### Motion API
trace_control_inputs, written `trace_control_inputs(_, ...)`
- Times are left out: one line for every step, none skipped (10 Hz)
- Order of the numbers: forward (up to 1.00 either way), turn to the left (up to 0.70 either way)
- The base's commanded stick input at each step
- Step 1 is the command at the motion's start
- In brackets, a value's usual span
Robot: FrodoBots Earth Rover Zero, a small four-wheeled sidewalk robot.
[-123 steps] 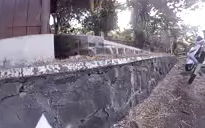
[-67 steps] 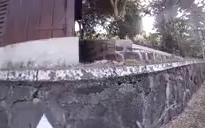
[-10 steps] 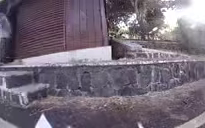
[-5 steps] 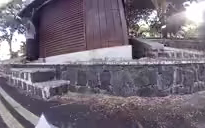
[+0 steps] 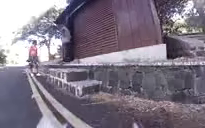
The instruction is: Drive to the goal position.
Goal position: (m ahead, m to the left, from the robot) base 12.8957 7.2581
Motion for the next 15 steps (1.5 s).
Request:
trace_control_inputs(0.00, 0.70)
trace_control_inputs(0.00, 0.70)
trace_control_inputs(0.00, 0.70)
trace_control_inputs(0.00, 0.70)
trace_control_inputs(0.00, 0.70)
trace_control_inputs(0.00, 0.64)
trace_control_inputs(0.00, 0.55)
trace_control_inputs(0.00, 0.46)
trace_control_inputs(0.00, 0.00)
trace_control_inputs(0.00, 0.00)
trace_control_inputs(0.00, 0.00)
trace_control_inputs(0.00, 0.00)
trace_control_inputs(0.00, 0.00)
trace_control_inputs(0.07, 0.00)
trace_control_inputs(0.23, 0.00)
